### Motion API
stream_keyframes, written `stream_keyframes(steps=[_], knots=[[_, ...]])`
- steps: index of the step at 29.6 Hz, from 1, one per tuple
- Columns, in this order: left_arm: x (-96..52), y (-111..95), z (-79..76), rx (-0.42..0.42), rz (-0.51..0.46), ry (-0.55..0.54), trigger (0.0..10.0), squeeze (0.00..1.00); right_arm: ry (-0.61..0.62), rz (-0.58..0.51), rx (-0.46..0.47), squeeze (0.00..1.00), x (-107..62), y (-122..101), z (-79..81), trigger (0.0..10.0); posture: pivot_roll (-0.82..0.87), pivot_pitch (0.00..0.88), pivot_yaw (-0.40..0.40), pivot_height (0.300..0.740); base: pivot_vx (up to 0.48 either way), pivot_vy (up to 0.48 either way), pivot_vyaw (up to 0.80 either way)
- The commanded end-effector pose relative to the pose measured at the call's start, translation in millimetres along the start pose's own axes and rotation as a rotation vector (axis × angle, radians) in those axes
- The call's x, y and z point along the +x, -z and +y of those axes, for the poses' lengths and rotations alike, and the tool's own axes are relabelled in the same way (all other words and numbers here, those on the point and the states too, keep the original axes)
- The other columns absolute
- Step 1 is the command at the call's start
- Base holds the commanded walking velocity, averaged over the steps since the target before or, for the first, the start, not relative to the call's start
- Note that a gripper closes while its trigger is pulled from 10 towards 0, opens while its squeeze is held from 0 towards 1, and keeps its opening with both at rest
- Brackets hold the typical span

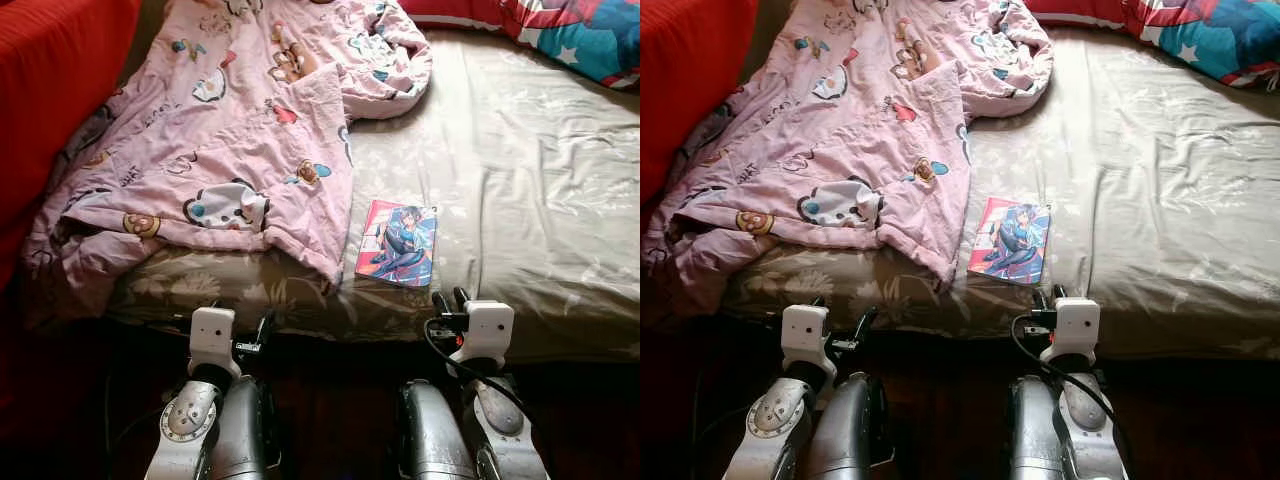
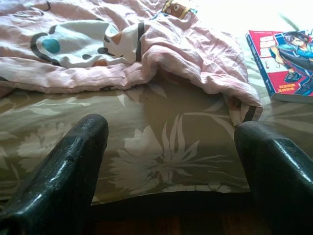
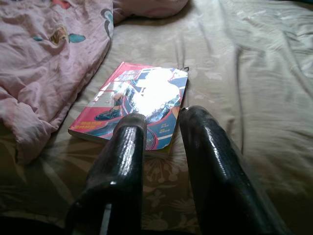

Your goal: Clean up the room

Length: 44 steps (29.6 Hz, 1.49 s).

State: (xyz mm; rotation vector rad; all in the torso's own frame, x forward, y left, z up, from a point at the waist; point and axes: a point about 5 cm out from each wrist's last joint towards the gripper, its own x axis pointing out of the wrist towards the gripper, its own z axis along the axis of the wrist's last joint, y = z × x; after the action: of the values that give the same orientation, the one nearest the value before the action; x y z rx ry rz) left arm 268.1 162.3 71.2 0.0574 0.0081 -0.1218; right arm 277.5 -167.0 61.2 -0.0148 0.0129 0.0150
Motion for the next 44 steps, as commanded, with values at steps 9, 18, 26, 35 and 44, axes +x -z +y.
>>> stream_keyframes(steps=[9,18,26,35,44], knots=[[-3.5,4,1.8,0.002,0.032,0.007,10.0,0.00,-0.020,0.002,0.008,0.00,-4.0,3,4.0,10.0,-0.08,0.240,0.056,0.582,0.000,0.000,0.23],[-3.5,4,1.5,0.002,0.033,0.017,10.0,0.00,-0.028,-0.004,0.018,0.00,-4.9,3,5.3,10.0,-0.08,0.231,0.060,0.582,0.206,0.000,0.00],[-3.3,4,0.9,0.002,0.034,0.025,10.0,0.00,-0.042,-0.012,0.004,0.00,-5.0,2,7.9,10.0,-0.08,0.230,0.061,0.582,0.282,0.000,0.39],[-3.5,4,1.1,0.003,0.037,0.025,10.0,0.00,-0.026,-0.010,0.024,0.00,-5.2,2,4.7,10.0,-0.08,0.238,0.059,0.582,0.299,0.000,0.00],[-3.2,4,2.0,0.008,0.038,0.019,10.0,0.00,0.050,0.004,0.058,0.00,-4.0,5,-2.3,10.0,-0.07,0.242,0.058,0.582,0.097,0.000,0.00]])
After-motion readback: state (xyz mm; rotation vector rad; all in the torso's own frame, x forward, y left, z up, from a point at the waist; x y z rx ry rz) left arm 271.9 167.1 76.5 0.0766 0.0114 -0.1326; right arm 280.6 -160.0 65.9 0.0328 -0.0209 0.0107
